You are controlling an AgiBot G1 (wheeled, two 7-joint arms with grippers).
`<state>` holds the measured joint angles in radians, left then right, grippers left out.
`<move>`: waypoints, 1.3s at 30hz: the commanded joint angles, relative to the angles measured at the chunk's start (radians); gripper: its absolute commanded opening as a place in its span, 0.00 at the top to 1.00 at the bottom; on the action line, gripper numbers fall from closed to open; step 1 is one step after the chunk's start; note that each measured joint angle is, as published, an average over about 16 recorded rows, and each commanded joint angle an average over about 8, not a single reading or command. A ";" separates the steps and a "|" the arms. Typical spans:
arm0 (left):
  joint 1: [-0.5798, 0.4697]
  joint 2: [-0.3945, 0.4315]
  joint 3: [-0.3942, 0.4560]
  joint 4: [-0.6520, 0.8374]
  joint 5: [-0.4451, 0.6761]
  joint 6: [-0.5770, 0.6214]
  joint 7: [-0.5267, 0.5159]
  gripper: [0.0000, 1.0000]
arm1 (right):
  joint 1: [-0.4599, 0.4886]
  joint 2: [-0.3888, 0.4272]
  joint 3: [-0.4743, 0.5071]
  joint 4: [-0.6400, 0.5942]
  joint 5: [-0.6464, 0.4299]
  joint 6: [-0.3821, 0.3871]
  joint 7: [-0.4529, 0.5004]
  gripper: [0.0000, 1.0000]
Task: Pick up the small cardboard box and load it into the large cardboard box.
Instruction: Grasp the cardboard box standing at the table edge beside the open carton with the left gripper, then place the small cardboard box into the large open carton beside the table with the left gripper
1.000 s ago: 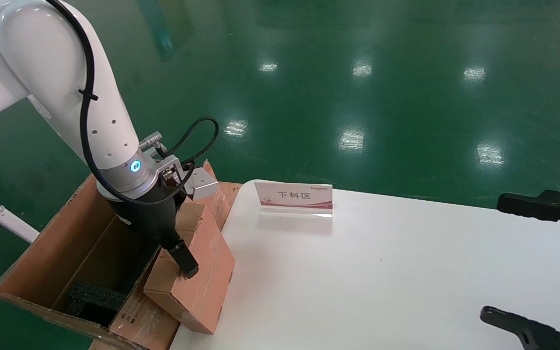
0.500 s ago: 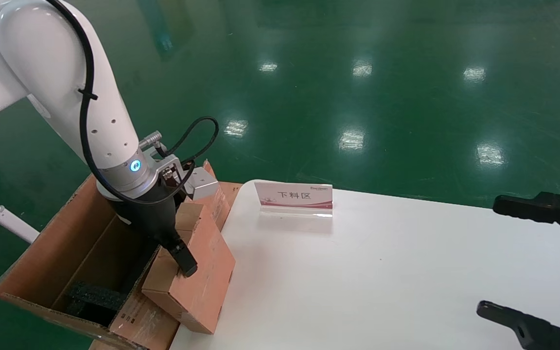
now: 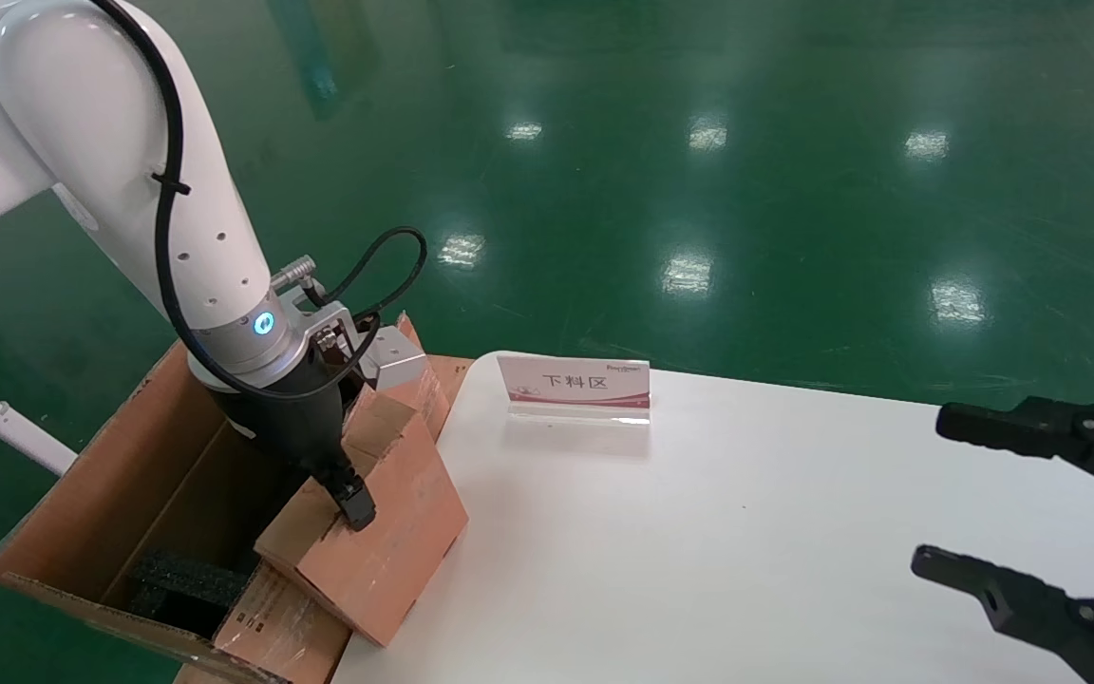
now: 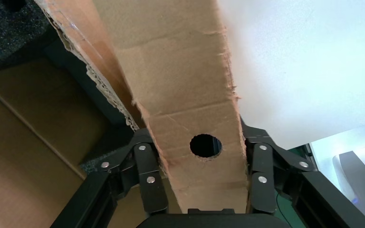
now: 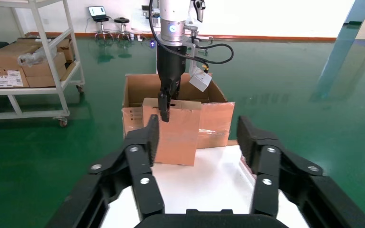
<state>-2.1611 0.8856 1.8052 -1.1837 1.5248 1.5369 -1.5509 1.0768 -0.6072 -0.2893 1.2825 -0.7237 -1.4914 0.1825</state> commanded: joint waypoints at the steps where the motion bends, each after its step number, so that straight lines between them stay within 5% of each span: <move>1: 0.000 0.000 0.000 0.000 0.000 0.000 0.000 1.00 | 0.000 0.000 0.000 0.000 0.000 0.000 0.000 1.00; 8: 0.000 0.000 0.000 0.000 0.000 0.000 0.000 1.00 | 0.000 0.000 0.000 0.000 0.000 0.000 0.000 0.96; 16: 0.000 0.000 0.000 0.000 0.000 0.000 0.000 1.00 | 0.000 0.000 0.000 0.000 0.000 0.000 0.000 0.00; 25: -0.044 -0.029 -0.035 -0.009 -0.049 0.002 0.027 1.00 | 0.000 0.000 0.000 0.000 0.000 0.000 0.000 0.00; 39: -0.335 -0.178 -0.146 0.149 -0.221 0.045 0.220 1.00 | 0.001 0.000 -0.001 -0.001 0.000 0.000 -0.001 0.00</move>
<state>-2.4930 0.7162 1.6769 -1.0367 1.3153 1.5811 -1.3331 1.0775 -0.6070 -0.2904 1.2815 -0.7232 -1.4915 0.1818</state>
